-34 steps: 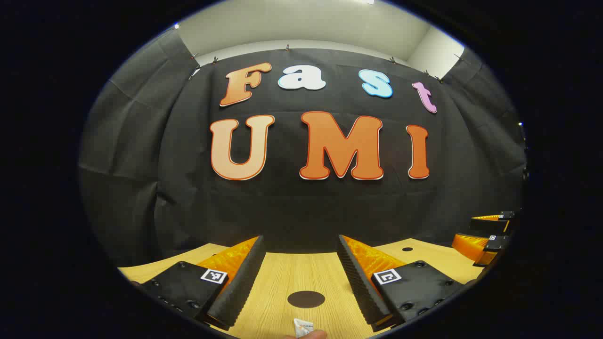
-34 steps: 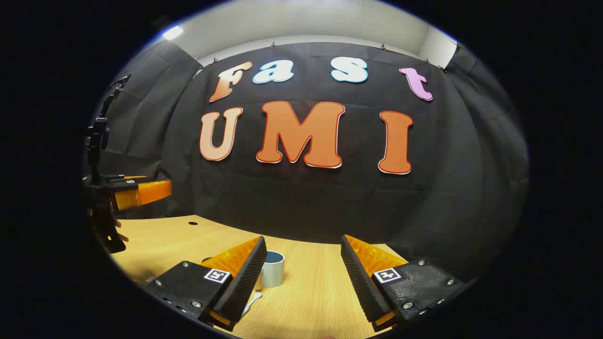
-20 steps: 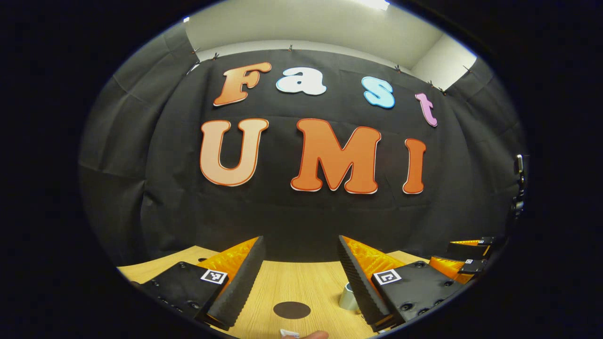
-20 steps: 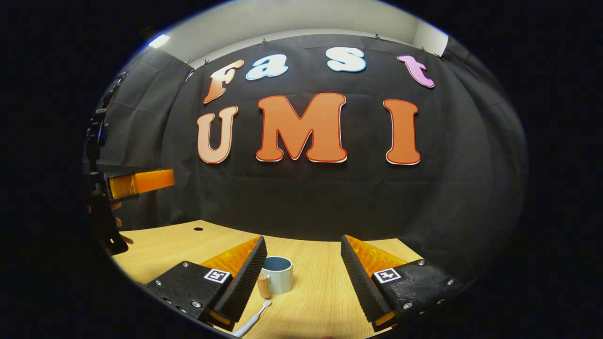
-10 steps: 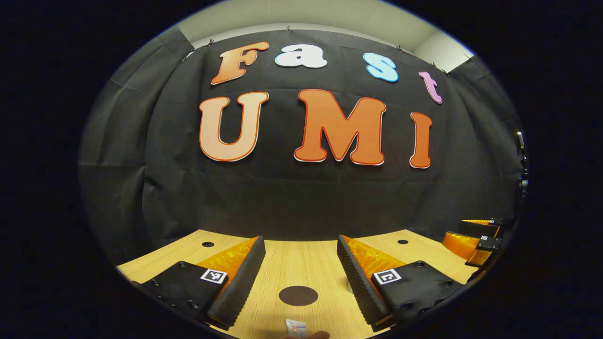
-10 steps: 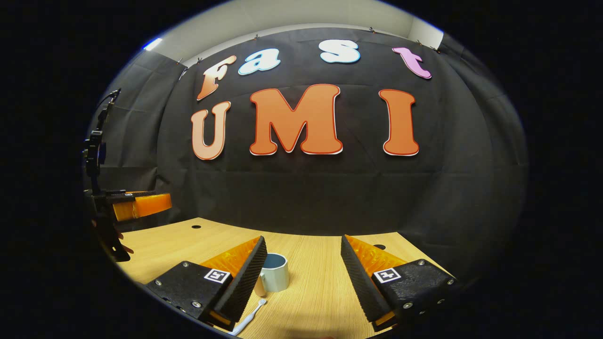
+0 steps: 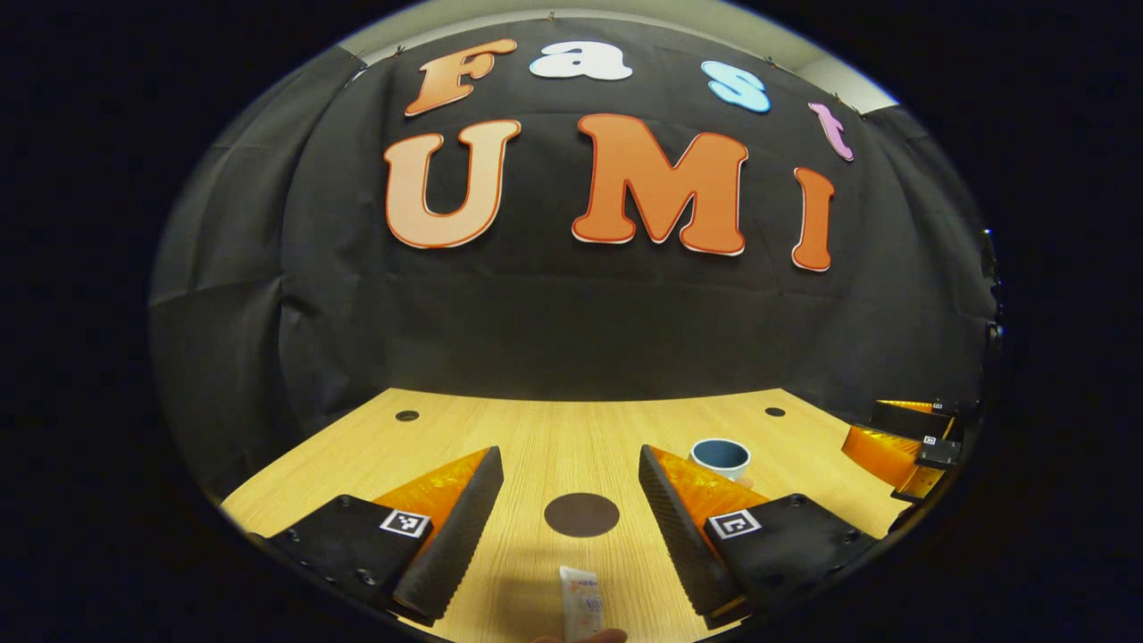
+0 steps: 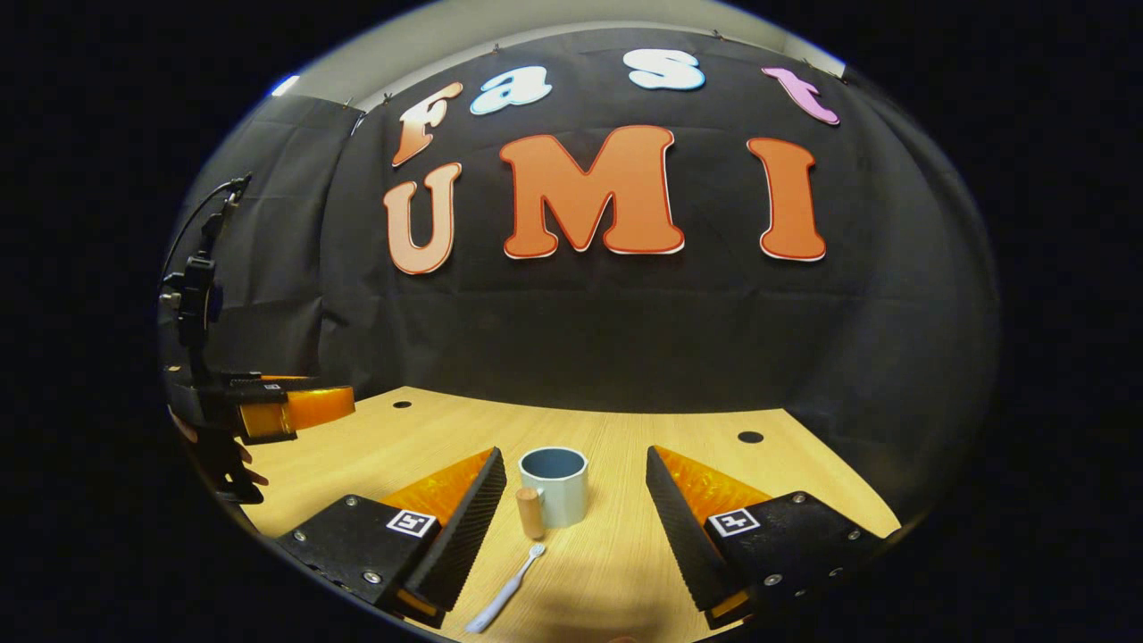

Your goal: Put the toothbrush and toothpaste on the desktop into the cup, then pick up the cup and place it on the coaster on the desktop.

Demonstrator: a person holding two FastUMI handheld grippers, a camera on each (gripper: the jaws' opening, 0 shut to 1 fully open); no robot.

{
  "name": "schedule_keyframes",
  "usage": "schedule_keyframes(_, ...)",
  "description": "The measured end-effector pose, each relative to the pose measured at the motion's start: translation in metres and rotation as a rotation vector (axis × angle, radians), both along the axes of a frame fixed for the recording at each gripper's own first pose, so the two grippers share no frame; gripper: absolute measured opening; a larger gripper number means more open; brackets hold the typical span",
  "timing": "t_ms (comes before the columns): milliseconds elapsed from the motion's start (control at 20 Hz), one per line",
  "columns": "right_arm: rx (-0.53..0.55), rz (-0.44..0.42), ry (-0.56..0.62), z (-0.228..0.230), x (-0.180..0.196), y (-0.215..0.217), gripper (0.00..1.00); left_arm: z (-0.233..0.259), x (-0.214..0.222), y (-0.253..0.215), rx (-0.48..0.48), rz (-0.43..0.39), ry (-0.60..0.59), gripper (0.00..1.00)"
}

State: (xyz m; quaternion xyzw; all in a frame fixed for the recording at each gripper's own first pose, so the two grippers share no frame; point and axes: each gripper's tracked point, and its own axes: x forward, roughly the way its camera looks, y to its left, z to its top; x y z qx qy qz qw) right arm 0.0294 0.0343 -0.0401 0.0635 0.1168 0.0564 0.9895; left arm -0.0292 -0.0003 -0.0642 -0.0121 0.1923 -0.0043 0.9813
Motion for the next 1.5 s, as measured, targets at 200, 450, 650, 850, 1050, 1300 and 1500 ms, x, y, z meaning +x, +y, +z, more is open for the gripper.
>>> schedule_keyframes(200,0.003,0.015,0.076,-0.021,-0.001,0.009,0.95,-0.016,-0.009,0.002,0.010,-0.006,0.072,0.97)
schedule_keyframes(450,0.003,0.045,0.185,-0.049,-0.007,0.023,0.95,-0.038,-0.021,0.001,0.009,-0.026,0.176,0.98)
schedule_keyframes(650,0.005,0.061,0.270,-0.071,-0.013,0.032,0.94,-0.064,-0.029,0.001,-0.018,-0.034,0.261,0.98)
schedule_keyframes(850,0.008,0.081,0.339,-0.087,-0.016,0.043,0.94,-0.083,-0.034,-0.002,-0.037,-0.036,0.336,0.98)
schedule_keyframes(1050,0.000,0.096,0.404,-0.098,-0.017,0.054,0.94,-0.101,-0.036,-0.006,-0.058,-0.048,0.421,0.98)
schedule_keyframes(1300,0.006,0.136,0.487,-0.106,-0.017,0.082,0.93,-0.106,-0.046,-0.006,-0.089,-0.044,0.540,0.99)
schedule_keyframes(1500,-0.013,0.148,0.549,-0.111,-0.015,0.090,0.90,-0.113,-0.048,-0.008,-0.119,-0.045,0.625,0.94)
